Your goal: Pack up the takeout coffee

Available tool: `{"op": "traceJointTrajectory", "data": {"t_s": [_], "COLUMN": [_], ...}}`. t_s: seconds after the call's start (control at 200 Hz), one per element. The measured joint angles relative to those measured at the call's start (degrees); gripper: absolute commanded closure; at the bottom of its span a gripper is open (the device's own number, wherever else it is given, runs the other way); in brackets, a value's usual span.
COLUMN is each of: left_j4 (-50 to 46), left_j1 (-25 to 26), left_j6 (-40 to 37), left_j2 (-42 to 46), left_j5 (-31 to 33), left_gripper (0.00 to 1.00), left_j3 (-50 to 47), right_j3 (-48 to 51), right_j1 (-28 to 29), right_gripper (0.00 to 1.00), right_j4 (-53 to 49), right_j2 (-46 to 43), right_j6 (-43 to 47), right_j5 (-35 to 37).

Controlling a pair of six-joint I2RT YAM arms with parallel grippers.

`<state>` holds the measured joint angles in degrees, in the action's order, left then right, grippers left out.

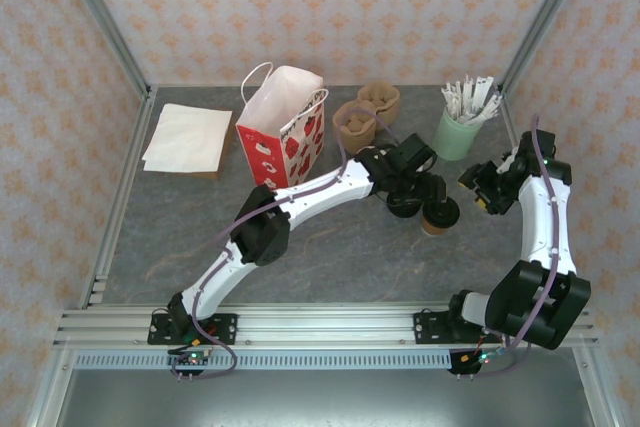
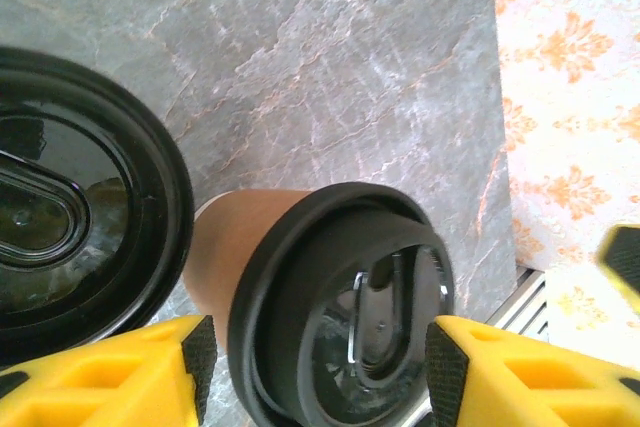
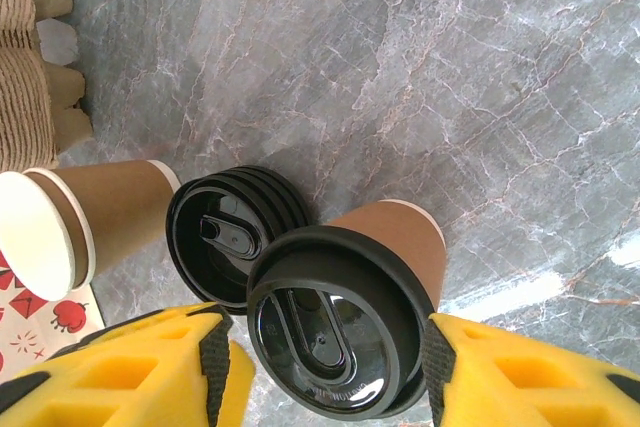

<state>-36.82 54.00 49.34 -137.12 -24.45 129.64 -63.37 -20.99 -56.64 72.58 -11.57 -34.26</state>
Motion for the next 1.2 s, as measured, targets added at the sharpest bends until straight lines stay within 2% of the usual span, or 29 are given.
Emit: {"op": "traceJointTrajectory", "data": {"t_s": [0.17,0.295,0.51,0.696,0.881,1.036,1.201], "left_j4": [-1.60,-2.82,-4.33,-4.72,-9.18,-15.17,-20.24], "left_j1": [0.00,-0.11,-1.01,-3.98,-11.02,-20.61,-30.82], "left_j6": [-2.43,-5.09,-10.14,-12.96,-16.00,-19.93,-24.46], "left_j2": [0.33,4.74,22.58,39.15,48.81,53.77,54.97], "left_j5": [2.62,5.70,11.34,15.91,20.41,23.28,24.65], "left_gripper": [0.38,0.36,0.33,0.32,0.29,0.26,0.20], "left_j3": [0.26,-4.74,-12.57,-17.88,-19.85,-19.56,-18.45], "right_j3": [-0.20,-1.77,-5.40,-7.58,-9.33,-9.55,-9.55], "right_j1": [0.26,1.73,6.29,10.21,14.97,16.92,17.55], "right_gripper": [0.44,0.44,0.44,0.45,0.45,0.46,0.46], "right_j4": [-0.50,-1.53,-2.43,-2.54,-2.47,-2.43,-2.36], "right_j2": [-0.35,-1.05,-2.71,-2.84,-2.73,-1.99,-1.55], "right_j6": [0.00,-0.22,-1.40,-3.41,-5.35,-6.62,-7.19], "right_j5": [0.00,-0.02,-0.02,0.50,1.97,2.97,3.43]}}
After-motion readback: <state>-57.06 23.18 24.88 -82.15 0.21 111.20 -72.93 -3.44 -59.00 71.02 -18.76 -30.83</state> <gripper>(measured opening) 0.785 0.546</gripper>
